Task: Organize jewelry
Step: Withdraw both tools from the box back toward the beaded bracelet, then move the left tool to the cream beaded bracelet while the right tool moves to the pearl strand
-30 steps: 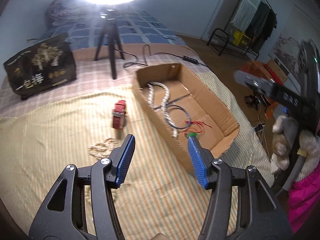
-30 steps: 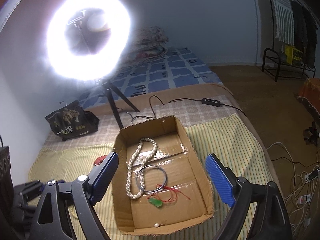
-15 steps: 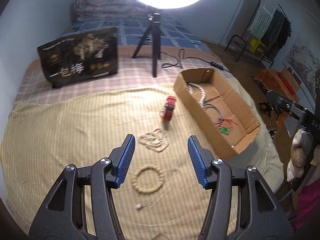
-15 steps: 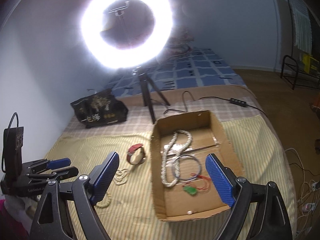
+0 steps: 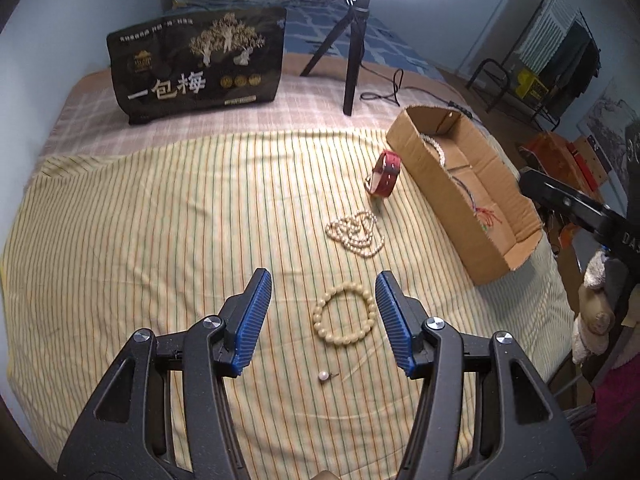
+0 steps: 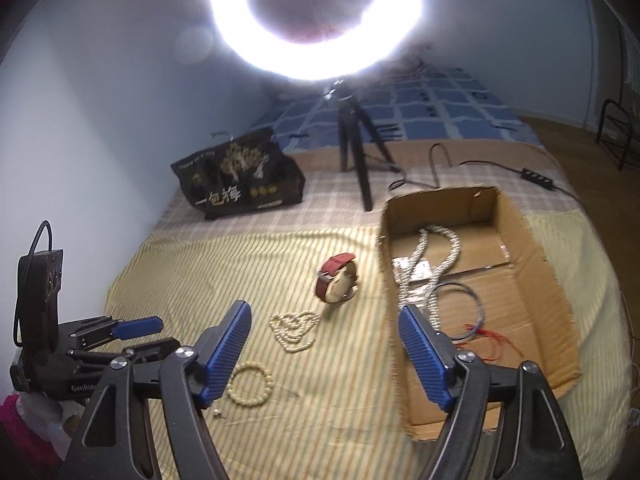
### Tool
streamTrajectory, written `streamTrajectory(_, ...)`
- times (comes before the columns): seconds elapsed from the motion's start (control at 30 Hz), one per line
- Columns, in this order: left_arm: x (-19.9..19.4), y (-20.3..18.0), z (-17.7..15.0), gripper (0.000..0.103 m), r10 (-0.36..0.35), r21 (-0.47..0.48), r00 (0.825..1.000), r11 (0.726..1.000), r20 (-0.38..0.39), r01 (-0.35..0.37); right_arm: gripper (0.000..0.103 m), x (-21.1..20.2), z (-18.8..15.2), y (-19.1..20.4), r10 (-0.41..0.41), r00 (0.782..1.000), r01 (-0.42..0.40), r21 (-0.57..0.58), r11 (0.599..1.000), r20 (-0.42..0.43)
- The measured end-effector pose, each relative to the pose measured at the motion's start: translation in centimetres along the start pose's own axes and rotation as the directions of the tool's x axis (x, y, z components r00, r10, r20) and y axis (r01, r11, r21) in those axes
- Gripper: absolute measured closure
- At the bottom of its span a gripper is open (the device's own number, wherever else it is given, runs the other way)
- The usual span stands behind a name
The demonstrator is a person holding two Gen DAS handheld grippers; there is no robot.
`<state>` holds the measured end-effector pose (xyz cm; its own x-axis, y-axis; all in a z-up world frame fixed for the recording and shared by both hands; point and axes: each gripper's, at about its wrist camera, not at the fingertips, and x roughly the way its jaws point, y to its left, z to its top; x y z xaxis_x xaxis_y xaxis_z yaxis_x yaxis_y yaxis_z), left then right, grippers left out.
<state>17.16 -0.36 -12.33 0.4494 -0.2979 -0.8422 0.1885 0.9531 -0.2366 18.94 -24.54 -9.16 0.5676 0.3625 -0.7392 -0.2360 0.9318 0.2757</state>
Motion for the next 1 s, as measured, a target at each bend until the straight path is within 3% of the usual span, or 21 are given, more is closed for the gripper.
streamTrajectory(0.13, 1.0, 0.2, -0.6, 0.049, -0.017, -0.012, 0.999, 1.000, -0.037, 0.017, 0.035, 2.2, -0.1, 1.0, 0.036, 0.998, -0.035, 0.017, 0.999, -0.060)
streamTrajectory(0.2, 1.9, 0.1, -1.1, 0.056, -0.024, -0.010, 0.997, 1.000, -0.069, 0.023, 0.036, 3.4, -0.3, 1.4, 0.052, 0.994, -0.049, 0.033, 0.998, -0.093)
streamTrajectory(0.47, 3.7, -0.4, -2.1, 0.062, -0.021, 0.021, 0.993, 1.000, -0.119, 0.023, 0.036, 8.6, -1.0, 2.9, 0.077, 0.974, -0.065, 0.063, 0.996, -0.213)
streamTrajectory(1.0, 6.7, -0.8, -2.9, 0.068, -0.028, 0.021, 0.983, 0.999, -0.180, 0.032, 0.036, 16.4, -2.0, 2.7, 0.029, 0.941, 0.006, 0.101, 0.995, -0.338)
